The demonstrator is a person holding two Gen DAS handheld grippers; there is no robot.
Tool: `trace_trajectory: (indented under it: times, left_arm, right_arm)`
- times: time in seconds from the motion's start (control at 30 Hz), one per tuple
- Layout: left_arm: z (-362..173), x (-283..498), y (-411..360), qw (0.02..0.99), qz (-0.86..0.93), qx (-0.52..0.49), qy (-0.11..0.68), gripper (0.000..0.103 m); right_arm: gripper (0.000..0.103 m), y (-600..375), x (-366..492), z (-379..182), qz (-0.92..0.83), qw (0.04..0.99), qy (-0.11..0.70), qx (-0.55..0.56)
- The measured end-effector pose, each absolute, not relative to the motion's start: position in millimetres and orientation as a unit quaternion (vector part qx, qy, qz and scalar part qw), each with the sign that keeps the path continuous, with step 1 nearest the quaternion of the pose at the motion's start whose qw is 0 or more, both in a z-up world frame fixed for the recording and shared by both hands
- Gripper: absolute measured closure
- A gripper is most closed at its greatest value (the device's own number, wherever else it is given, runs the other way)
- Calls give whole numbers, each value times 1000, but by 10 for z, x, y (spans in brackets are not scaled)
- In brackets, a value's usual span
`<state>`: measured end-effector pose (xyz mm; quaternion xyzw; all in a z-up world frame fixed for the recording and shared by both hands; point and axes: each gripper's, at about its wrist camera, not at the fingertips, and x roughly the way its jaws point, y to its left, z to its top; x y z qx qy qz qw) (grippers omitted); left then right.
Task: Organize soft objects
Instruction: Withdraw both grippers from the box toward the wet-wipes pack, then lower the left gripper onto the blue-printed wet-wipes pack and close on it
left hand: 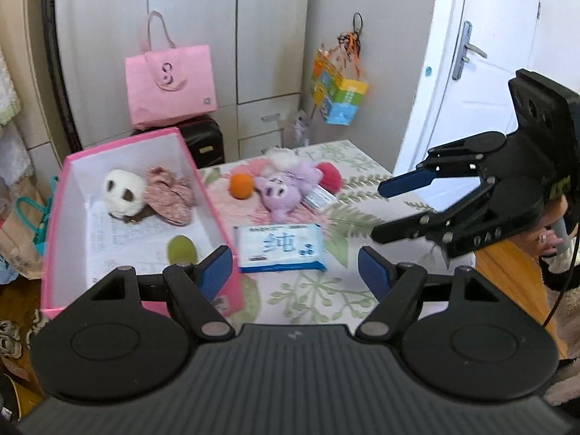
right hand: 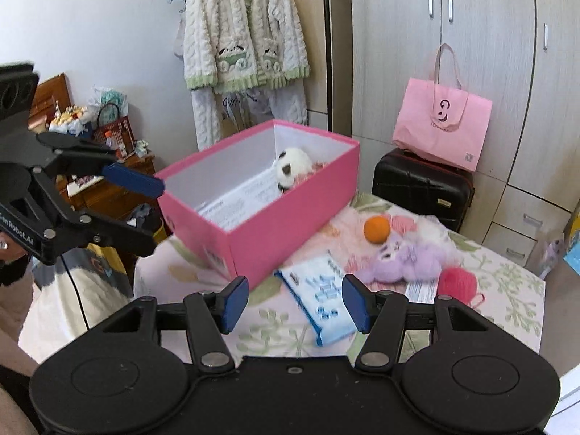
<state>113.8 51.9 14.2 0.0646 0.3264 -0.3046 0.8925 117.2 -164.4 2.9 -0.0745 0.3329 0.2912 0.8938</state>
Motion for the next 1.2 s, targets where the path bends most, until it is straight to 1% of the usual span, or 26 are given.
trace_trajectory:
  times: [0.27,0.53,0.67,0.83,0.9,1.03,1.2]
  left_arm:
    - [-36,1265,129,883,-308,86,344,30]
    - [-269,1614,-299,877,-287,101,372,30]
    - [-407,1815,-443,878,-269,99,383,34]
    - [-661,2094,-572,879,-238,83,405,37]
    - [-776,2205,-589,878,-224,72,416,38]
    - [-955,2371,-607,884,-192,63,421,38]
    - [-1025,2504,-578,894,-165,44,415,38]
  right_arm:
    - [40,-1720,1060,-216,297,890,331,-100]
    - [39,-1717,1173,-578,285,894,326,-115]
    - [39,-1699,1279,-762,280,898,323,-107]
    - [38,-1678,1505,-997,274,901,323,-93]
    - [36,-1657,1582,-1077,266,903,323,-95]
    - [36,-1631,1697,-1182,268,902,327,-90]
    - [24,-1542,1737,-1247,264,905,315,-107]
